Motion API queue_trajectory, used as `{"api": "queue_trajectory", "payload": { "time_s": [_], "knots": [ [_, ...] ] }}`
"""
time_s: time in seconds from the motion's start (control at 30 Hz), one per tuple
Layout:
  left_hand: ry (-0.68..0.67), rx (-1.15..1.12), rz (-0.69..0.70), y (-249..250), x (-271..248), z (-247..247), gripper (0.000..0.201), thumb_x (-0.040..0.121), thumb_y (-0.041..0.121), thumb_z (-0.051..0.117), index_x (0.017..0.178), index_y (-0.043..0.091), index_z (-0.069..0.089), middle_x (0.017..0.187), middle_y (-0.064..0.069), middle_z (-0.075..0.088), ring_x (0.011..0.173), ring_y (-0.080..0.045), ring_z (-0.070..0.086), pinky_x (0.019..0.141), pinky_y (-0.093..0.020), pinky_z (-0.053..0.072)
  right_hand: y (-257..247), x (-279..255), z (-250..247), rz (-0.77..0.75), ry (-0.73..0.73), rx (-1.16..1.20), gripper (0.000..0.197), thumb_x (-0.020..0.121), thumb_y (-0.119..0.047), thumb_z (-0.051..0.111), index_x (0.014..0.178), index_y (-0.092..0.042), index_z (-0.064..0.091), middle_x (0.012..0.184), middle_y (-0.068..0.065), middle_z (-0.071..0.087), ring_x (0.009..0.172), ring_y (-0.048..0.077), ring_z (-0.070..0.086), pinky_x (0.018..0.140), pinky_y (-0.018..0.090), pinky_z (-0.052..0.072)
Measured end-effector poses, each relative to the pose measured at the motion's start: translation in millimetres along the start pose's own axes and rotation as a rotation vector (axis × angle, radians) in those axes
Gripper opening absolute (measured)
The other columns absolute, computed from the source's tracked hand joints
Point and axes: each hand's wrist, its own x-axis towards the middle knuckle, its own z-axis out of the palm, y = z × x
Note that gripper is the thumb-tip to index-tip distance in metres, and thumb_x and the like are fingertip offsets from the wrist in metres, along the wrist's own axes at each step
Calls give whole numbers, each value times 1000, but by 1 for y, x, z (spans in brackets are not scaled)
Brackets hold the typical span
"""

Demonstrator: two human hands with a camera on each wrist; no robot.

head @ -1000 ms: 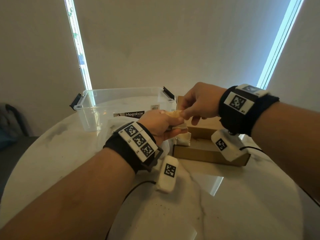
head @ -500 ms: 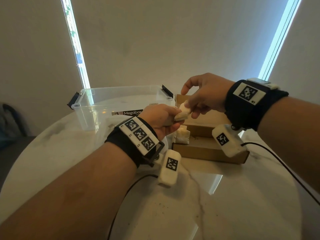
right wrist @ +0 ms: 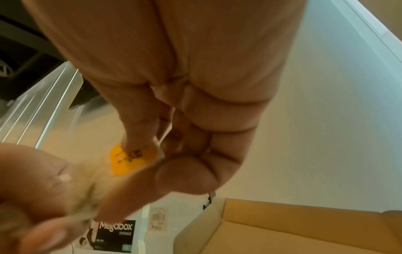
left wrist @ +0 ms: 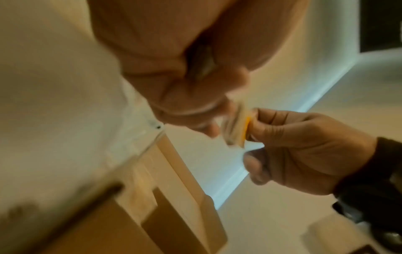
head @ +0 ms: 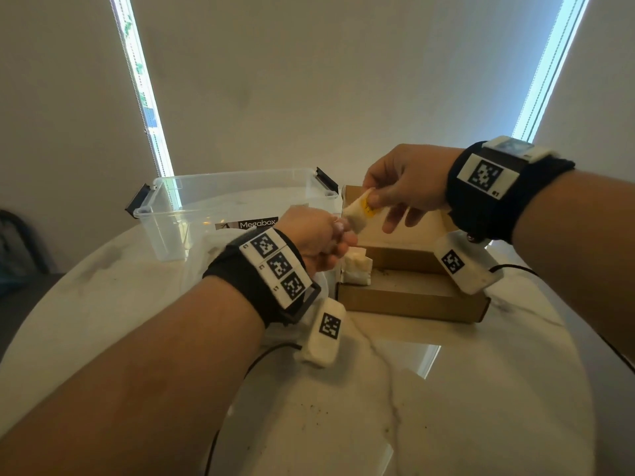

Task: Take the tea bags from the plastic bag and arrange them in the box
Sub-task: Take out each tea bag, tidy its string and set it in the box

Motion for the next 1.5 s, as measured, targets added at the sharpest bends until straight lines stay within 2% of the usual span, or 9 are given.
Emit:
{"api": "queue_trajectory", "payload": {
  "time_s": [0.13,0.27,0.47,0.63,0.73,0.87,1.03,1.23,1.5],
  "knots": [
    [150,561,176,9,-1,-3,11,98,17,58,95,9,65,72,-1,62,49,-8,52,39,-17,40,5,10,0,58,6,-253,7,94,-21,69,101,-20,68,83,1,76,72,13,73,72,25,58],
    [104,1236,400,7,-1,7,25,95,22,62,118,14,71,115,-2,68,104,-18,63,86,-23,47,9,23,12,103,-78,-405,12,91,-22,72,103,-22,69,86,-2,75,74,10,71,71,24,58],
    [-48,1651,293,-13,1,19,46,88,36,72,130,19,62,128,-3,61,114,-22,59,98,-34,51,9,42,43,77,-253,-490,18,96,-16,65,83,-28,62,73,-11,62,60,1,60,47,13,44],
    [-32,1554,310,-21,6,15,31,90,25,70,120,17,67,117,-5,65,105,-24,62,95,-38,54,11,63,67,116,-320,-570,10,93,-14,69,85,-21,69,71,-5,64,61,7,59,64,22,53],
    [-38,1510,325,-21,6,12,27,90,22,69,116,15,70,114,-6,68,104,-24,63,95,-38,53,9,72,74,128,-305,-624,3,91,-17,72,89,-18,70,67,-7,61,57,6,55,59,20,48],
    [-51,1504,332,-21,9,11,25,91,19,67,115,14,71,114,-6,69,107,-24,63,96,-38,53,11,79,76,138,-287,-661,26,90,-15,72,114,-7,72,74,-3,62,56,8,52,61,22,48],
    [-58,1520,343,-21,10,11,25,92,20,65,116,14,70,116,-6,68,107,-24,63,97,-37,53,9,80,78,187,-286,-752,25,89,-24,74,110,-11,72,97,5,73,81,19,64,88,35,58],
    [-48,1510,336,-20,10,9,29,92,21,66,119,13,68,119,-6,66,109,-24,62,98,-36,52,4,71,63,181,-185,-476,13,90,-9,68,102,-12,72,86,2,69,69,14,65,63,24,55],
    [-51,1556,334,-19,6,12,30,94,22,65,123,14,67,124,-6,64,111,-24,62,99,-35,51,5,55,50,319,-339,-162,11,91,1,65,90,-10,69,76,12,76,68,27,76,57,35,60]
  ]
}}
